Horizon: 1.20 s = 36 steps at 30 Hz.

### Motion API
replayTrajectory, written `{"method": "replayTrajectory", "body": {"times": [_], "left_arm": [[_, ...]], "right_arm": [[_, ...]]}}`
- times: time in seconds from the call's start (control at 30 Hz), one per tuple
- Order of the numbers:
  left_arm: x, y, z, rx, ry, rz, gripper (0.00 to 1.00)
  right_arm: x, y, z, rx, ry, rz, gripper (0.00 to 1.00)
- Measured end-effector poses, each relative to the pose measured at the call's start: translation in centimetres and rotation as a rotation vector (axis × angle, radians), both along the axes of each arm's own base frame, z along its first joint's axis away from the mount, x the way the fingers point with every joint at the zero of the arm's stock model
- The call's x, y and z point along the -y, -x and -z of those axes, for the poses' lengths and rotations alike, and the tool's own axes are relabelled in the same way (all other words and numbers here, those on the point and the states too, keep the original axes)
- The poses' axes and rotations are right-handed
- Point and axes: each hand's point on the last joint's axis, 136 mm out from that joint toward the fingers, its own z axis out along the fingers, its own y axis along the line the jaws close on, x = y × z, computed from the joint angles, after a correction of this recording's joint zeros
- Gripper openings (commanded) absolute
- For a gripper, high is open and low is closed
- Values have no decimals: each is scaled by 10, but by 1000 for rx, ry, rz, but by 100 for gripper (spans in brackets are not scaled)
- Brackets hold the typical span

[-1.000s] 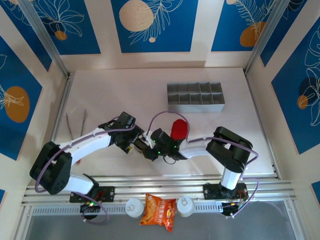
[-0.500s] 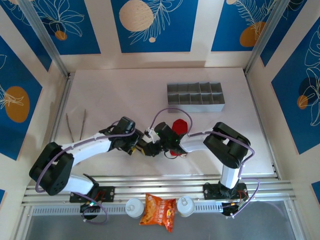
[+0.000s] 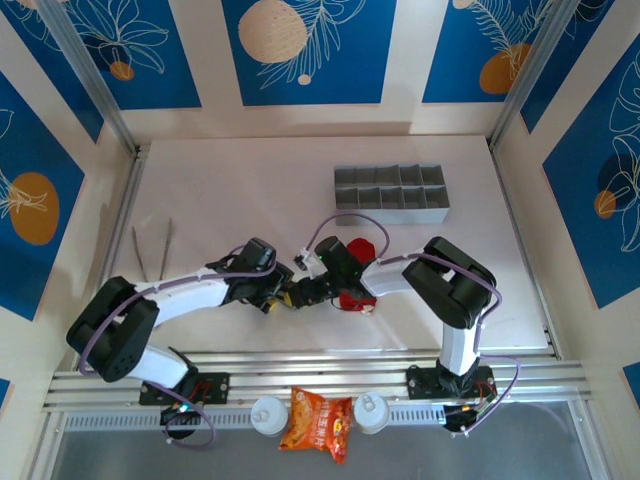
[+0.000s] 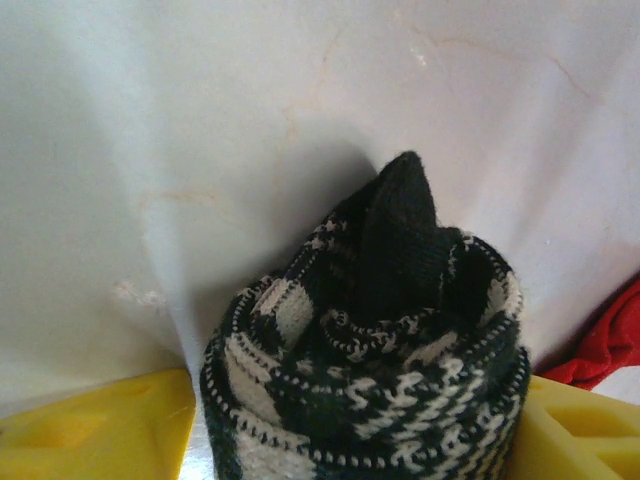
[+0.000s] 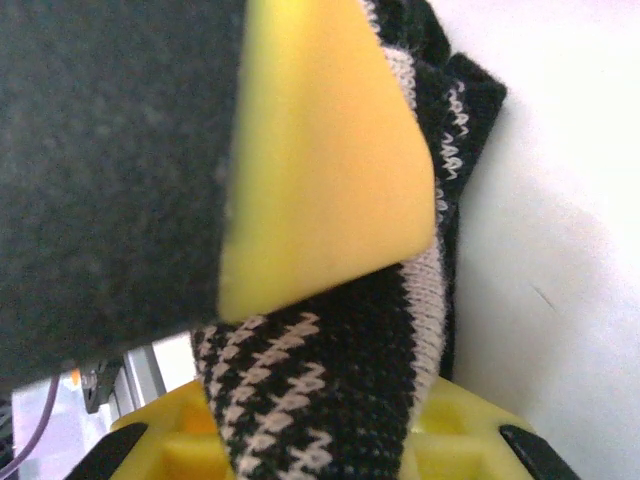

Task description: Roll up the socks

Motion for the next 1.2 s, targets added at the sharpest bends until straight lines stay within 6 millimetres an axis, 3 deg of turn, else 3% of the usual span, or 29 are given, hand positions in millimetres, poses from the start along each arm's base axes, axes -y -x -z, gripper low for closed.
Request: {"method": "replayTrajectory", "body": {"times": [0.23,0.33,0.5,0.6,0.73,0.83,1.0,1.1,1.2], "left_arm": [[1,1,10,-49,-27,7,57],[2,1,11,-63,-31,7,29],[20,-18,5,14,40,35,1],[27,-24,-1,37,75,50,0],[29,-21,-2,28,99,71,0],[26,-16,-3,28,127,71,0],[15,-16,-2,48,180,11,0],[12,-22,-4,48,201,-29,0],[8,-27,-6,44,216,-69,0]], "right_arm": [[0,4,-2,-106,-23,21,0],[0,6,-2,-145,-30,25,0],[13,-3,-3,-154,-2,70,0],[21,-8,-4,-110,38,89,1],[25,-7,-6,-42,91,94,32],[30,-2,-9,-10,117,98,46],[45,2,-24,22,143,159,58],[52,-4,-43,31,132,243,68],[57,-9,-61,-13,108,352,72]]}}
